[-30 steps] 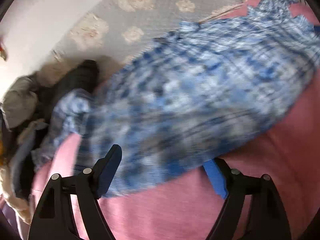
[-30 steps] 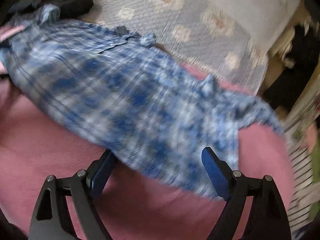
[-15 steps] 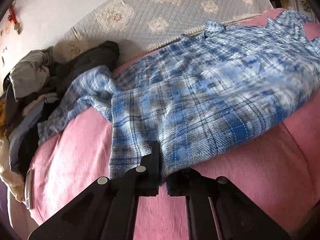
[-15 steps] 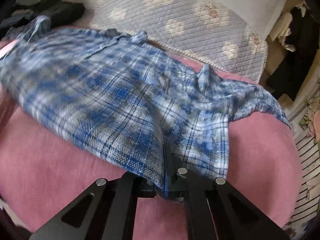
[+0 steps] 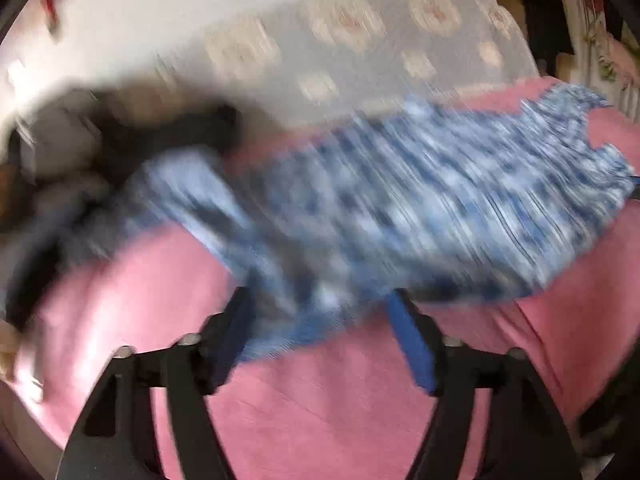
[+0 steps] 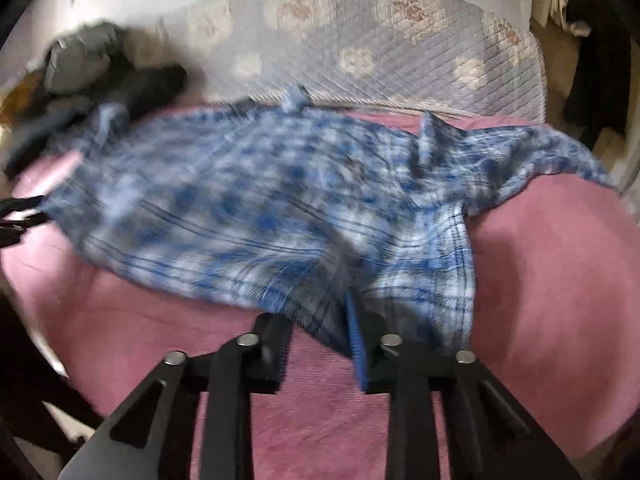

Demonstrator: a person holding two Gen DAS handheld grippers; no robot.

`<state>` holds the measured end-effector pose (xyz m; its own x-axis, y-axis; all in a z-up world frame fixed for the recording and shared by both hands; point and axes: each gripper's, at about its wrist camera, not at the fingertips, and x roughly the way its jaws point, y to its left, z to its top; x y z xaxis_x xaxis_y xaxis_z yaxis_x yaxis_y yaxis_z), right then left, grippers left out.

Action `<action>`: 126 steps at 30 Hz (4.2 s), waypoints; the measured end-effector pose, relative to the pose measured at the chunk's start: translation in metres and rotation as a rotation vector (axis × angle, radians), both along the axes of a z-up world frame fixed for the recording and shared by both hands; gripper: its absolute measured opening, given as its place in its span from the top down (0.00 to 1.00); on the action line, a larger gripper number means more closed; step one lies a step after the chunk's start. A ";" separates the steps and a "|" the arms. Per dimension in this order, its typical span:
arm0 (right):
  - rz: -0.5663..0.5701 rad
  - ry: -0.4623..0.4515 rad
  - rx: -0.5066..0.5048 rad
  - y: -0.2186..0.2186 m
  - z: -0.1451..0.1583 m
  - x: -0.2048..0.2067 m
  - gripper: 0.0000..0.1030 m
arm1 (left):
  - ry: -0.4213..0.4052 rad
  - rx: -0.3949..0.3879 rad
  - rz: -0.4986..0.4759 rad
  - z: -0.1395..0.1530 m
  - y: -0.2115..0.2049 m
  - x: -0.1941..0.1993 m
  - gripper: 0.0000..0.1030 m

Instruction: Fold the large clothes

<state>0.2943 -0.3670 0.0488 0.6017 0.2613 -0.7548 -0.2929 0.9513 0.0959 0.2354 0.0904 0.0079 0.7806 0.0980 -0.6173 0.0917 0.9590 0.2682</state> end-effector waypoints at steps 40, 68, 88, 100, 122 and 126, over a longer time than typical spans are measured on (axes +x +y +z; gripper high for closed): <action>-0.318 0.082 -0.164 -0.055 -0.014 0.128 0.74 | 0.251 -0.157 0.250 -0.068 0.060 0.143 0.05; -0.365 -0.072 -0.154 -0.049 0.020 0.083 0.27 | -0.051 -0.241 0.206 -0.007 0.063 0.089 0.32; -0.350 -0.012 0.124 -0.052 0.030 0.080 0.27 | 0.206 -0.369 -0.136 -0.063 -0.080 0.117 0.54; -0.402 0.061 0.123 -0.072 0.011 0.090 0.26 | 0.186 -0.213 -0.084 -0.085 -0.100 0.123 0.52; -0.443 -0.127 0.182 -0.097 0.051 0.068 0.27 | -0.240 -0.208 -0.044 0.004 -0.067 0.075 0.00; -0.590 -0.082 0.307 -0.139 0.057 0.075 0.27 | -0.199 -0.161 -0.076 -0.002 -0.068 0.100 0.00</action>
<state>0.3692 -0.5064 0.1060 0.7618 0.0666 -0.6444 0.2505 0.8871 0.3877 0.3354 0.0226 0.0063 0.8897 -0.0524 -0.4535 0.1256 0.9832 0.1327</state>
